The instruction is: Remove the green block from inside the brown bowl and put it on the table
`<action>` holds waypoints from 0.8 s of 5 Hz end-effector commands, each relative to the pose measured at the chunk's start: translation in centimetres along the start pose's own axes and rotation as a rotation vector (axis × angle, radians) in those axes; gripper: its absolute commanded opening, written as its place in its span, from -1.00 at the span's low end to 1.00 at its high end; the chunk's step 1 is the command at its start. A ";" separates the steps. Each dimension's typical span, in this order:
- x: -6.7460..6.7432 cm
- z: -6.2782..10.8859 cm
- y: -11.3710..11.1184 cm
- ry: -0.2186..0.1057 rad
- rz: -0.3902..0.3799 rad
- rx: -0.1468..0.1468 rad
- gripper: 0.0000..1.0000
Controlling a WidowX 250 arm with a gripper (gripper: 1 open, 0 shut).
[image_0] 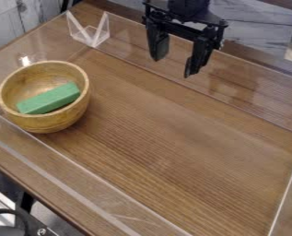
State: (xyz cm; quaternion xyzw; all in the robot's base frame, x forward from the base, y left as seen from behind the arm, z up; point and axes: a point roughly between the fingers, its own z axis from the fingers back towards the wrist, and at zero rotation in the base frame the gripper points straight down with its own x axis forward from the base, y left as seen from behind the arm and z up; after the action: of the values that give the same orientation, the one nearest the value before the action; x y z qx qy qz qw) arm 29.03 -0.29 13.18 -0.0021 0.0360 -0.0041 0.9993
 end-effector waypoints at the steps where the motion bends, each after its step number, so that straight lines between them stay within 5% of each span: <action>1: -0.9 -0.3 2.1 0.005 0.019 0.003 1.00; 2: -3.9 -2.8 7.1 0.041 0.028 0.011 1.00; 4: -10.3 -3.6 16.8 -0.076 -0.036 0.034 1.00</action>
State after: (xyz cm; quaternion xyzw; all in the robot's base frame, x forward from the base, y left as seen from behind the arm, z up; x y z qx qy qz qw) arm 18.08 16.51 8.97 -0.0037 0.0173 -0.0145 0.9997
